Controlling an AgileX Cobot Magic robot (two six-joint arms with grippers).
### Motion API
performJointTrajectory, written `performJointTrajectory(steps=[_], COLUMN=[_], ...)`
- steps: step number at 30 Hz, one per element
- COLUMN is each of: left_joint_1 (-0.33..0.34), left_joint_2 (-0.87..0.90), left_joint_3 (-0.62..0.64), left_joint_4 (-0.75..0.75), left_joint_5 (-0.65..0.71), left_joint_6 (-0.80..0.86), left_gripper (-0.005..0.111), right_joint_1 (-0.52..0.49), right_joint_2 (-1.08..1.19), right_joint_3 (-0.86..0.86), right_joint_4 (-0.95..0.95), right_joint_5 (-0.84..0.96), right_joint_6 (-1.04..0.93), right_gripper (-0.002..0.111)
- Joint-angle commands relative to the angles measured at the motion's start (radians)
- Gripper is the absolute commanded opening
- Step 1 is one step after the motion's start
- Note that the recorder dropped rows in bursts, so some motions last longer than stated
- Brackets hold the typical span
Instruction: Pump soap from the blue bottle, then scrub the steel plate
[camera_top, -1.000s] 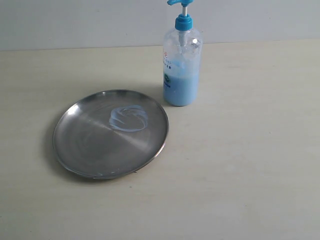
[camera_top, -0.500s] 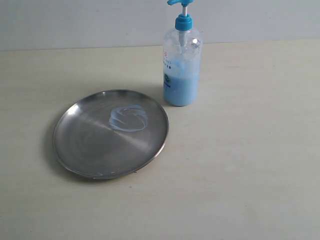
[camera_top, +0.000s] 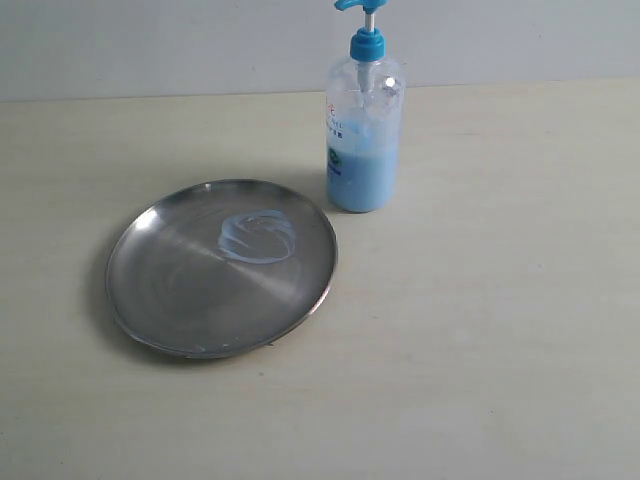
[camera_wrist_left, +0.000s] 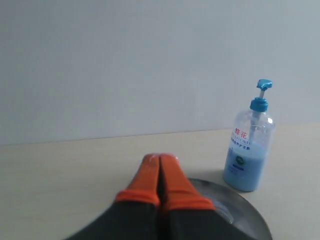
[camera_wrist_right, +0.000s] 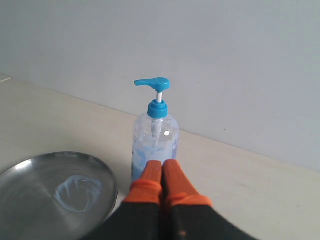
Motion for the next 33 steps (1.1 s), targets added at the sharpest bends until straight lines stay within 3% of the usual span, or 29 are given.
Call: performJointTrajectory(steps=[1,19,33], left_joint_1=[0.020,0.021,0.021], left_joint_2=[-0.048,-0.048,-0.048], left_joint_3=[0.083,0.271,0.342], left_joint_4=[0.001,0.001,0.001], left_joint_5=[-0.022,-0.146,-0.178], left_joint_6=[0.001,0.001,0.001], left_gripper=[0.000,0.000,0.000], right_joint_1=[-0.002,-0.002,-0.002], right_joint_2=[-0.004,-0.004,-0.004], right_joint_3=[0.004,0.004,0.004], right_joint_4=[-0.004,-0.004,-0.004], right_joint_5=[-0.010,-0.008,-0.008], right_joint_6=[-0.003,-0.005,-0.005], right_gripper=[0.000,0.000,0.000])
